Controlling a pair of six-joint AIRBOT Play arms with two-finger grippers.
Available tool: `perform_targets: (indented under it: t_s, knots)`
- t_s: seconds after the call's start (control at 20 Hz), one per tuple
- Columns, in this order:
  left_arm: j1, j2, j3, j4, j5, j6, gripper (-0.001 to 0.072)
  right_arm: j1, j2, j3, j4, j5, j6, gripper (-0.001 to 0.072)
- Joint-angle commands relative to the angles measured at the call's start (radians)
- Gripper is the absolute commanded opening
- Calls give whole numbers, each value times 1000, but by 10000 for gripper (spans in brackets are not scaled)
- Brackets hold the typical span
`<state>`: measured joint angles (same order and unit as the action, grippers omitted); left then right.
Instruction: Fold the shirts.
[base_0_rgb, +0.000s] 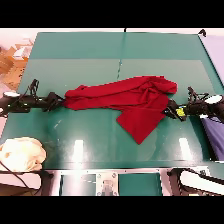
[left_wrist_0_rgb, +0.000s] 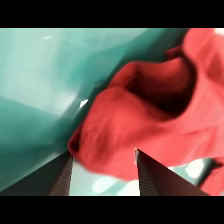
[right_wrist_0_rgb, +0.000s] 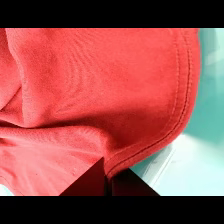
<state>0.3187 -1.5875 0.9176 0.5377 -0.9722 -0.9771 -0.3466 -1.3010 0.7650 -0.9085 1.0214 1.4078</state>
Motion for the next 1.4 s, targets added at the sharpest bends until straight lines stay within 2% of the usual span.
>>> perform_targets:
  t_s: [0.0,0.2,0.25,0.3,0.4,0.55,0.7,0.8,0.95,1.1,1.2,1.35]
  knots:
    - [0,-39,-11,-83,-19,47,472,1,1,1,4,0,-2,20]
    - [0,-64,-12,-91,-34,51,470,1,1,1,10,0,-2,20]
    - [0,-64,-12,-105,-34,73,274,1,1,1,10,0,-2,20]
    - [0,-64,-12,-126,-34,100,23,1,1,1,11,1,-2,20]
    - [0,-64,-12,-182,-32,149,19,4,1,1,24,3,-3,20]
    - [3,-42,28,-232,-120,149,18,5,7,33,97,93,-66,19]
    - [3,107,120,-249,-221,124,18,-19,80,207,97,229,-57,19]
    - [3,263,222,-274,-230,93,18,-53,151,399,98,306,-19,19]
    - [3,509,449,-284,-158,61,18,-124,258,739,97,353,32,19]
    - [3,706,687,-283,5,60,19,-210,325,1063,98,348,89,19]
    - [3,795,835,-278,99,58,19,-257,356,1241,97,309,128,19]
    - [3,857,1026,-193,125,36,19,-281,425,1370,87,172,130,19]
